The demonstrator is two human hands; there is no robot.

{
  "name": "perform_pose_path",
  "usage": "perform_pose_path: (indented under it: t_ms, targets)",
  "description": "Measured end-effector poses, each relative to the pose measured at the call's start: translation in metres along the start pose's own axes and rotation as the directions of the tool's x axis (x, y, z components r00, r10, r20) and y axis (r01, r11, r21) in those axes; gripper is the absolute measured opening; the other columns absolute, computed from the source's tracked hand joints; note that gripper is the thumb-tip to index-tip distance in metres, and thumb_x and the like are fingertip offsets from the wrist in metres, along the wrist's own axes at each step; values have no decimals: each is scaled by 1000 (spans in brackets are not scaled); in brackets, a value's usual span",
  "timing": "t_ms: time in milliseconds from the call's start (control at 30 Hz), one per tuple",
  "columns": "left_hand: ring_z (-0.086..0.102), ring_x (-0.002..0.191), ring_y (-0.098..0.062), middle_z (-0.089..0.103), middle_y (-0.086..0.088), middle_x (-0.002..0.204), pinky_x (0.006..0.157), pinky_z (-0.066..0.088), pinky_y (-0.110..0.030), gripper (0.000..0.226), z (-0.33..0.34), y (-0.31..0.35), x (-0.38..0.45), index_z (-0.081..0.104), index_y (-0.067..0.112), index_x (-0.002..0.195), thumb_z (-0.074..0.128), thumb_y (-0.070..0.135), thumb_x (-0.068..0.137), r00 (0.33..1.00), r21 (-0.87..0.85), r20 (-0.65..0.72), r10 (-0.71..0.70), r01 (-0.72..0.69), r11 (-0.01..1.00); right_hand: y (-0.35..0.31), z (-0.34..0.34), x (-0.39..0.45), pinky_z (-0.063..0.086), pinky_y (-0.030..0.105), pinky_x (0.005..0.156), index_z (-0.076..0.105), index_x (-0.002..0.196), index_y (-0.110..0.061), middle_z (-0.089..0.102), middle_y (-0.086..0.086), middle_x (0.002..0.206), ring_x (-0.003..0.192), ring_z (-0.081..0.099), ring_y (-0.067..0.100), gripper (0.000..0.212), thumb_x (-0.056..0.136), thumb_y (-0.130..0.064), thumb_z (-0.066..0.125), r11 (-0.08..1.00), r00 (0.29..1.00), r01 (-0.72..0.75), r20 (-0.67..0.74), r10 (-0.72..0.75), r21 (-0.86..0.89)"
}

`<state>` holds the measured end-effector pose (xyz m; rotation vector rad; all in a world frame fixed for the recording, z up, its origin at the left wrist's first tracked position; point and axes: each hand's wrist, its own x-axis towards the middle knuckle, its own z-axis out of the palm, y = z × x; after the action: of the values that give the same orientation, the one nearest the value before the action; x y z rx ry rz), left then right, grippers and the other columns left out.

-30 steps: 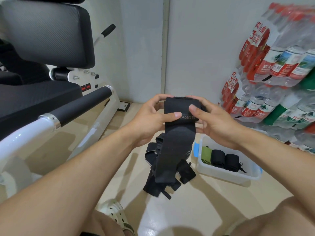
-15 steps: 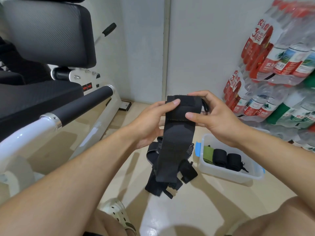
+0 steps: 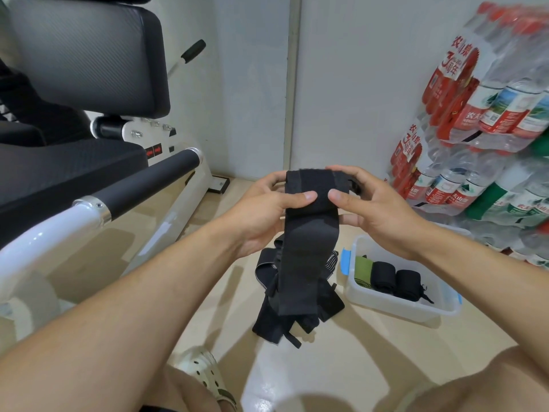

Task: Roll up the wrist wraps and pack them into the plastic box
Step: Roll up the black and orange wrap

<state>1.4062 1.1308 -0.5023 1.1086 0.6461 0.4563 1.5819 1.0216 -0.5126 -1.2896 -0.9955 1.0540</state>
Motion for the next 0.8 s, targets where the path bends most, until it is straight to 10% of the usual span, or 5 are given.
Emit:
perform_pose_path:
  t_ms: [533,700,800]
  targets:
    - [73,99,-23,72,-10,114,84,61,-38,50,3,-4,-2,52,11,138,65,-3,91,1000,-86,23,-21,23,996,8,6,-3,58,19,78,44,147,-37,71,-12,122,112,68,3,45,102,-36,49,980,989,-96,93,113,-176]
    - [70,113,-27,69,-13,127,93,58,-40,65,10,-11,0,39,15,147,69,2,92,999,-86,-31,-15,12,996,18,17,-1,40,36,118,3,163,-36,48,-18,151,140,45,2,87,95,-66,49,945,991,-105,43,125,-310]
    - [72,109,-23,71,-9,123,93,58,-37,67,8,-11,2,37,16,150,67,-1,92,999,-77,-38,-2,-1,997,17,17,0,37,38,120,17,162,-33,52,-16,149,138,47,2,75,100,-56,52,942,995,-78,37,95,-327]
